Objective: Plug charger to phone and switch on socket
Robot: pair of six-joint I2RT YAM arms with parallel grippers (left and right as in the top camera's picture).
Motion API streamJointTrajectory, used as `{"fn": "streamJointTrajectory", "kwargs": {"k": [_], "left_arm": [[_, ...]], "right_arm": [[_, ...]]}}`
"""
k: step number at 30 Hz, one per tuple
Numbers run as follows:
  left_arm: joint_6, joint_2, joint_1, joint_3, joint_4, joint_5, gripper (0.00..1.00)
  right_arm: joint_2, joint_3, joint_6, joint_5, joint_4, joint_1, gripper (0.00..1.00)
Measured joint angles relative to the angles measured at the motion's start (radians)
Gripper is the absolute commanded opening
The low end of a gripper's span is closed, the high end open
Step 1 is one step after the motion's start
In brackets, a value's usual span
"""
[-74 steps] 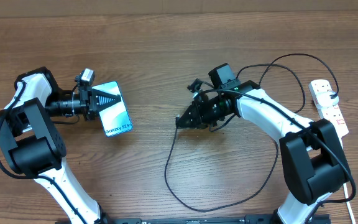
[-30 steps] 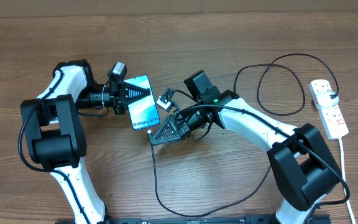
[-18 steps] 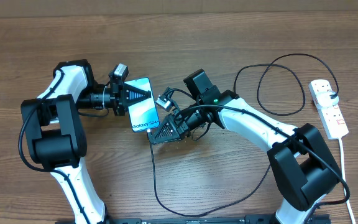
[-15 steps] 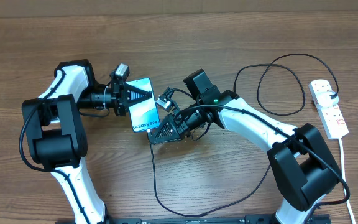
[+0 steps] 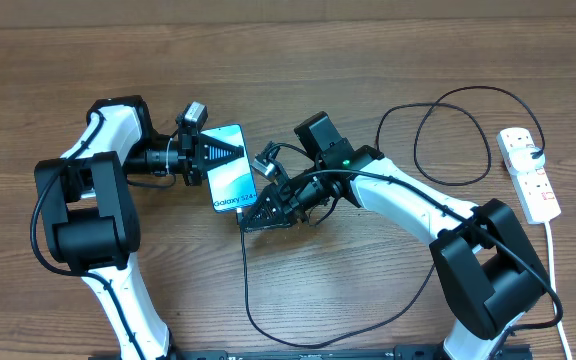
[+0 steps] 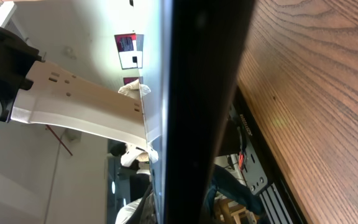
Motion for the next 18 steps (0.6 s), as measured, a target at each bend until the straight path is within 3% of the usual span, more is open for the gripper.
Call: {"fn": "streamJointTrajectory", "kwargs": {"k": [18], "left_arm": [[0.0, 0.0, 0.006, 0.0, 0.0, 0.012, 0.04]], "right_arm": [[0.0, 0.0, 0.092, 0.0, 0.066, 0.003, 0.04]]}}
